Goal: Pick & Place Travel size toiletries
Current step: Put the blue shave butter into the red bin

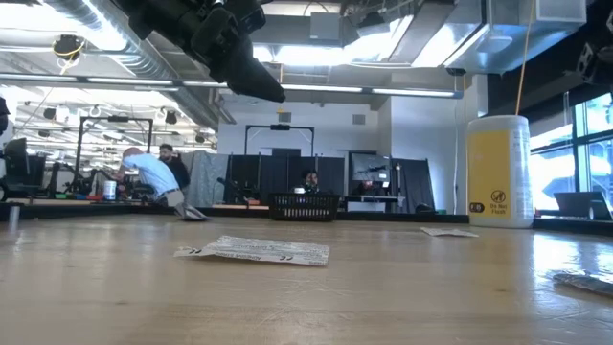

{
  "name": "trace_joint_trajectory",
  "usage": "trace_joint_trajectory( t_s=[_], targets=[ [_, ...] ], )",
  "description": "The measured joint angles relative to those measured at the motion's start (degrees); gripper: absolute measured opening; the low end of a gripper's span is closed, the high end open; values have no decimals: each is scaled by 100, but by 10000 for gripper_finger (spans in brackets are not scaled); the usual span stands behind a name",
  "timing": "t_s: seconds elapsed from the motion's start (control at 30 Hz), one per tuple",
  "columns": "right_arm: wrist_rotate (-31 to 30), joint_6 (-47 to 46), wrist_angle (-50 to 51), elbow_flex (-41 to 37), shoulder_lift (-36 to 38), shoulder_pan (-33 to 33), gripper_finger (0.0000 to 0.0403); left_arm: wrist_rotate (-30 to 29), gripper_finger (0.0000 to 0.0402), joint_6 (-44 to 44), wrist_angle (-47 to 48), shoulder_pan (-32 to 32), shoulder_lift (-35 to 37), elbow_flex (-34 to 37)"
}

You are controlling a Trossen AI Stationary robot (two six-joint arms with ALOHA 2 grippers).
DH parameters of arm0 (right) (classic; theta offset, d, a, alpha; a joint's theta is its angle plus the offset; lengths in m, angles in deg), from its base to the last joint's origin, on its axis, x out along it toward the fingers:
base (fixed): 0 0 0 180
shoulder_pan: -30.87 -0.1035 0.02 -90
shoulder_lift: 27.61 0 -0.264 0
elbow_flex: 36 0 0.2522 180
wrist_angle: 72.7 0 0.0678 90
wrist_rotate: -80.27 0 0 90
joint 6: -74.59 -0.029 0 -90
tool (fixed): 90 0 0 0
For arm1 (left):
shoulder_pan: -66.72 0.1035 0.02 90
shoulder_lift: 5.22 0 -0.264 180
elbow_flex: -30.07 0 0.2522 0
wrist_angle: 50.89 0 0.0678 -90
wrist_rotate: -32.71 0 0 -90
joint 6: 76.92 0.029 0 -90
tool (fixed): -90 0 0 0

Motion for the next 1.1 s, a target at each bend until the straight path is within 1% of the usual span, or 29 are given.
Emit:
trace_joint_trajectory(
  t_s=[0.13, 0.33, 0.43, 0.53, 0.6, 0.8, 1.1],
  targets=[
    [-337, -758, 354, 0, -116, -311, 0, 0, 166, 0, 2, 0, -2, 0],
    [-962, -1371, 438, 0, -322, -866, 0, 0, 164, 0, 4, 0, -2, 0],
    [-1092, -1914, 736, 0, -335, -1079, 0, 0, 166, 0, 4, 0, -4, 0],
    [-1086, -2763, 1383, 0, -335, -1211, 0, 0, 165, 0, 4, 0, -4, 0],
    [-1064, -3150, 1664, 0, -335, -1273, 0, 0, 164, 0, 4, 0, -4, 0],
    [-1113, -3148, 1690, 0, -335, -1358, 0, 0, 166, 0, 5, 0, -4, 0],
    [-1212, -2545, 1678, 0, -335, -1358, 0, 0, 166, 0, 6, 0, -4, 0]
  ],
)
